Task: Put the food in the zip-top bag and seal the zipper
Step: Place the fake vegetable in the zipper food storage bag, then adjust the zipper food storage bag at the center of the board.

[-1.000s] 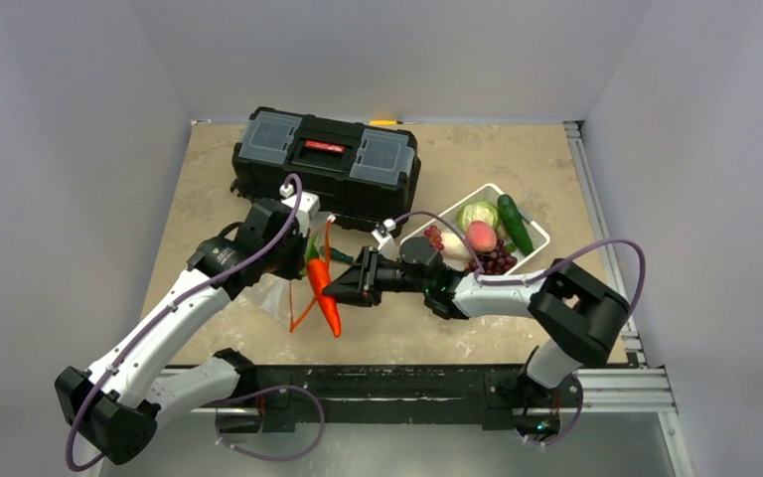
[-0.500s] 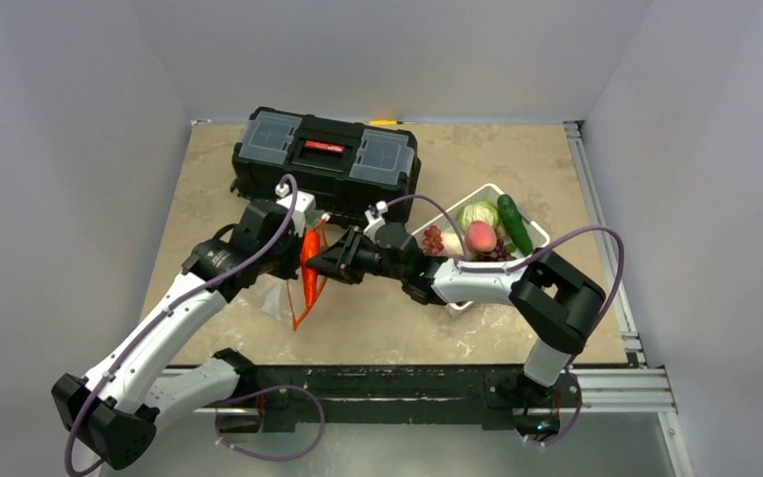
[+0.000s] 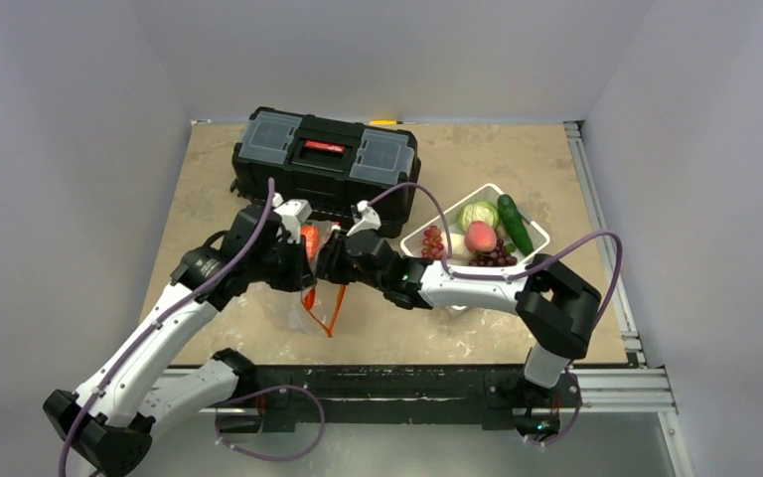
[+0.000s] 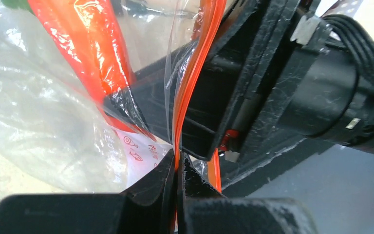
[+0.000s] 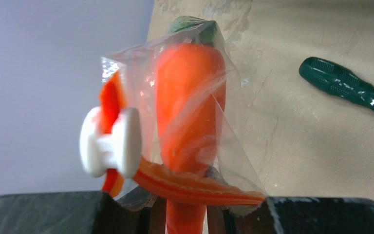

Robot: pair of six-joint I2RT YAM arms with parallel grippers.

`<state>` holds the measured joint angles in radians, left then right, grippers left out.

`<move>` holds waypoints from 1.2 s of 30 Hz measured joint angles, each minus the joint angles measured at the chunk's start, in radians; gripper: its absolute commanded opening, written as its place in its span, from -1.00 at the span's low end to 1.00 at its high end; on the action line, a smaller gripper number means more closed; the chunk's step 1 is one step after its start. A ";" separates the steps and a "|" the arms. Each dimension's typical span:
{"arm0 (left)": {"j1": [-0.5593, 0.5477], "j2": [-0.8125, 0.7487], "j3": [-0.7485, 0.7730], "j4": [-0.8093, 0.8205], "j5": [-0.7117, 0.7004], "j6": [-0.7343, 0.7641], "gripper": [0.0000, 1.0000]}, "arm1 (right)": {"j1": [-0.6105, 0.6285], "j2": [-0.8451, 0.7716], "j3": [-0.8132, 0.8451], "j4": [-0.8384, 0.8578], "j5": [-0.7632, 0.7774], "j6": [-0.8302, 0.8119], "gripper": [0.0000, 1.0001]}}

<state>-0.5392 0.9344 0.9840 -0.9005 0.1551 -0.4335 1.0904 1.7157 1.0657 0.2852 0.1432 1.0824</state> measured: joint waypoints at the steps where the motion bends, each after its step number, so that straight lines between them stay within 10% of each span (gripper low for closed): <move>1: 0.000 -0.011 0.000 -0.007 0.010 -0.019 -1.00 | 0.008 0.000 0.005 -0.008 0.018 -0.019 -0.97; 10: -0.001 -0.121 0.000 -0.012 -0.038 -0.131 -1.00 | 0.041 -0.029 0.006 -0.040 0.008 -0.122 0.19; 36: -0.005 -0.121 0.002 0.017 -0.214 -0.154 -1.00 | 0.061 -0.428 -0.068 -0.422 -0.056 -0.335 0.57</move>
<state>-0.5446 0.8135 0.9859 -0.8833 -0.0593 -0.5880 1.1519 1.2873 0.9981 -0.1364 0.0868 0.7479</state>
